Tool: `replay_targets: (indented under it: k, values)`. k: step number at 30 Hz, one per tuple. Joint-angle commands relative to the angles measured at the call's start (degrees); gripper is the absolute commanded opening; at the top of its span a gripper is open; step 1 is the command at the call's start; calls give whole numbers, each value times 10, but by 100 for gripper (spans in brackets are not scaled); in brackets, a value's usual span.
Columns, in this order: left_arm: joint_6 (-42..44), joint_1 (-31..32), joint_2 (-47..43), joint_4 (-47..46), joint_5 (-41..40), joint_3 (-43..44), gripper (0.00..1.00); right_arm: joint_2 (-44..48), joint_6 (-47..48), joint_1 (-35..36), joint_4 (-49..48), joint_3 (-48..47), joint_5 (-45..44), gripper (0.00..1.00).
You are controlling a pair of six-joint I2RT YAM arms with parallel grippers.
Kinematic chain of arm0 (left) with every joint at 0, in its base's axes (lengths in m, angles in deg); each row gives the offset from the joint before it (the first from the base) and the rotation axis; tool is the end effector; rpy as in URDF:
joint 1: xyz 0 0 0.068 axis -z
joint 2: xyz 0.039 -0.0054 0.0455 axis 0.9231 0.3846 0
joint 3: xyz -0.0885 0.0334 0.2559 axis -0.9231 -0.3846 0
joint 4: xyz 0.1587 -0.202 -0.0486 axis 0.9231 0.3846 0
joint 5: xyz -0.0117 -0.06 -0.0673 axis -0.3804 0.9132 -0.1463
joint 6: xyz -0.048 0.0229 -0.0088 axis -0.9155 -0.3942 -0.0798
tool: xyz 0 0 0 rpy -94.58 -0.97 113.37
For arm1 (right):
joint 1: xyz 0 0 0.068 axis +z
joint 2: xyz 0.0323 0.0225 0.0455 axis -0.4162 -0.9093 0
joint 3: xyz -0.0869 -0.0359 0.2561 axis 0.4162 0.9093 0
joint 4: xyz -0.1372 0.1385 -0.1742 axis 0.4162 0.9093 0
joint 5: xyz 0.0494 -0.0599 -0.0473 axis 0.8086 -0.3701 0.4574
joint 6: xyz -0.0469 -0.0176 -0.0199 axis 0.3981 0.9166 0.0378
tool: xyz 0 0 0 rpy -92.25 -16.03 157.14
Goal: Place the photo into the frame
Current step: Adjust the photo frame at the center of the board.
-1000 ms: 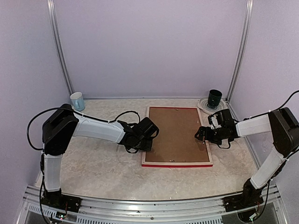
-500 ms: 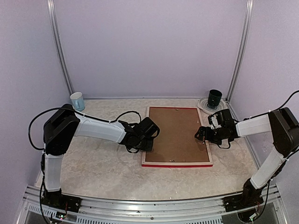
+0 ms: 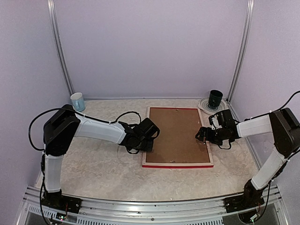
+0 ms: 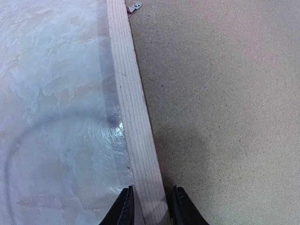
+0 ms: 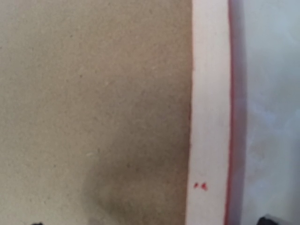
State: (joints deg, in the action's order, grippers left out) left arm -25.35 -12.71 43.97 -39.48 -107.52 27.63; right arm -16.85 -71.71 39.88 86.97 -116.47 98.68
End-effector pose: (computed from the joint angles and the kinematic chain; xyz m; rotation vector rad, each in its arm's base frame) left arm 0.2601 -0.3437 0.1353 0.2940 2.4690 -0.1482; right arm 0.2923 0.0870 0.1429 0.1990 2.5011 0.5650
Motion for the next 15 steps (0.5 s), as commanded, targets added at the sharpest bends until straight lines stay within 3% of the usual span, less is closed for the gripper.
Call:
replay_targets:
  k: [1,15]
  values:
    - [2,-5,-5,30,-2,-26,29,7,-5,-7,5,7,-9,99]
    - [-23,-10,-61,-31,12,-134,29,45,10,-7,5,16,-29,99]
